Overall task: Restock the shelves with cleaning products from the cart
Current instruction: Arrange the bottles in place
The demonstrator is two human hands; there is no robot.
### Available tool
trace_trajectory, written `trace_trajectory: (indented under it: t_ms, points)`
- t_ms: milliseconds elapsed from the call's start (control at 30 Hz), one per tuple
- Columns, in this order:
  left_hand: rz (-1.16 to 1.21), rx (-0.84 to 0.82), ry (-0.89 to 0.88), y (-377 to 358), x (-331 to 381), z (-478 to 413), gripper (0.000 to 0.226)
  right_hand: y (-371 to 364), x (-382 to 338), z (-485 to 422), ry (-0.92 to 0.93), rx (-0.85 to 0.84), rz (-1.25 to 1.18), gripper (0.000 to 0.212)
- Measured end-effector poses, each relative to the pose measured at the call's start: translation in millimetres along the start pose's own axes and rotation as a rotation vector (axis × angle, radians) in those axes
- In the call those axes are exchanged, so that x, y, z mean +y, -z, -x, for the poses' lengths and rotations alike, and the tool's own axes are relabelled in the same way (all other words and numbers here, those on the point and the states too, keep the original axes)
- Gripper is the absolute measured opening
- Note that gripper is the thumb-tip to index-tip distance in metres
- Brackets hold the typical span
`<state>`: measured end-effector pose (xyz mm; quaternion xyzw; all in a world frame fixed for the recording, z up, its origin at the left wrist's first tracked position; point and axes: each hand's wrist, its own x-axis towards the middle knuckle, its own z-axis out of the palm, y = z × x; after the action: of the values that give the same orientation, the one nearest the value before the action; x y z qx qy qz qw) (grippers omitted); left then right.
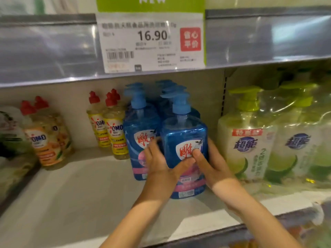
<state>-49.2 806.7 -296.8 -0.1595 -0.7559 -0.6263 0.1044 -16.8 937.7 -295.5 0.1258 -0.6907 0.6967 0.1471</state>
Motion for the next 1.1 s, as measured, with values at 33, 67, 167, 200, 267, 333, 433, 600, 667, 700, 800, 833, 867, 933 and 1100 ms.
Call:
trace_trajectory:
  t_ms: [33, 67, 167, 200, 267, 333, 433, 600, 667, 700, 800, 833, 867, 933, 1100]
  points:
    - [-0.024, 0.011, -0.002, 0.2, 2.0, 0.5, 0.094, -2.7, 0.6, 2.7, 0.004, 0.034, 0.004, 0.054]
    - [-0.041, 0.014, 0.000, 0.6, 3.7, 1.1, 0.095, -5.9, -0.2, 5.2, -0.003, 0.063, -0.001, 0.054]
    - [-0.088, 0.026, 0.024, -0.9, 7.1, 1.3, 0.090, -10.2, -4.6, 10.0, -0.034, 0.096, -0.026, 0.048]
    - [-0.112, 0.042, 0.028, -2.7, 7.4, 1.3, 0.087, -10.2, -6.4, 11.8, -0.039, 0.104, -0.030, 0.046]
    - [-0.222, 0.089, 0.036, -7.0, 13.2, 4.2, 0.086, -7.1, -10.8, 21.5, -0.048, 0.100, -0.029, 0.045]
    - [-0.351, 0.242, -0.076, -9.2, 22.8, 14.2, 0.089, 0.5, -17.4, 40.3, -0.039, 0.052, 0.000, 0.044]
    - [-0.328, 0.348, -0.521, -23.2, 40.4, 44.5, 0.061, 24.5, -34.1, 70.4, 0.006, 0.045, 0.024, 0.041]
    - [-0.100, -0.075, -0.429, -75.1, 50.5, 67.9, 0.054, 83.9, -45.5, 94.9, 0.245, 0.415, 0.178, 0.024]
    - [-0.015, -0.116, -0.273, -91.4, 45.3, 60.3, 0.070, 115.2, -40.3, 97.9, 0.296, 0.562, 0.302, 0.024]
    - [0.000, -0.136, -0.207, -97.1, 42.6, 55.9, 0.079, 131.1, -36.1, 98.9, 0.290, 0.622, 0.361, 0.030]
    - [-0.022, -0.110, -0.077, -112.0, 37.3, 41.2, 0.098, 172.0, -21.1, 101.0, 0.167, 0.742, 0.545, 0.059]
    - [-0.008, -0.075, -0.031, -116.4, 35.6, 34.1, 0.096, 182.1, -16.7, 100.9, 0.118, 0.747, 0.576, 0.073]
    - [0.030, -0.046, 0.024, -120.4, 34.3, 26.9, 0.092, 189.5, -13.8, 99.8, 0.076, 0.735, 0.576, 0.084]
    - [0.099, -0.034, 0.130, -124.5, 30.7, 15.0, 0.087, 198.9, -10.6, 96.2, 0.006, 0.688, 0.572, 0.100]
    - [0.076, 0.024, 0.160, -125.0, 25.0, 14.9, 0.103, 209.9, -5.5, 90.6, -0.024, 0.637, 0.647, 0.109]
